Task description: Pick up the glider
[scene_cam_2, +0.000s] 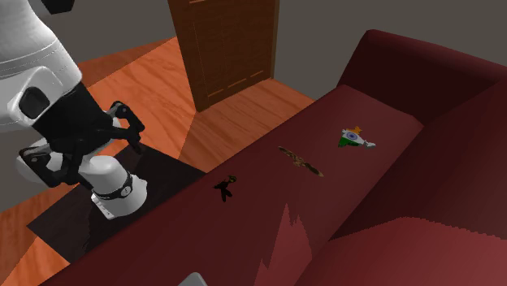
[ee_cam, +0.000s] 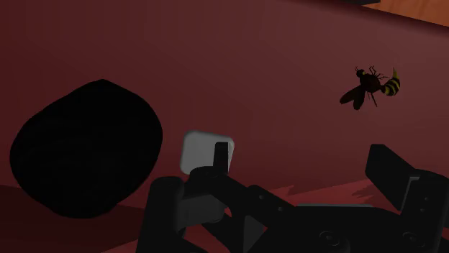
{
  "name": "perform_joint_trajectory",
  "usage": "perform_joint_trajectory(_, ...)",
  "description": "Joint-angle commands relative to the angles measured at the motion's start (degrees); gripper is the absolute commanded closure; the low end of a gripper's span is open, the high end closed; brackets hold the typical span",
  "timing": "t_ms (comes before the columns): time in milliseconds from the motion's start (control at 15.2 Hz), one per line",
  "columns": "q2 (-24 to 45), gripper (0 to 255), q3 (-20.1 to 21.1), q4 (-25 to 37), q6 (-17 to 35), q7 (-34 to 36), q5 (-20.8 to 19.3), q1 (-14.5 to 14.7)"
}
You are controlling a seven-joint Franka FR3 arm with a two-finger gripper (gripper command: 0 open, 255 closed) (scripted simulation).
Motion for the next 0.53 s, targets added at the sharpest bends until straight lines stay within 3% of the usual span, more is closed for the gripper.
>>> perform_joint_trajectory(0,0.00,0,0.00,0.00,0.00,0.00,0.00,0.00)
perform_joint_trajectory(462,5.26,0,6.38,-3.65,8.44,7.82,4.79,2.40)
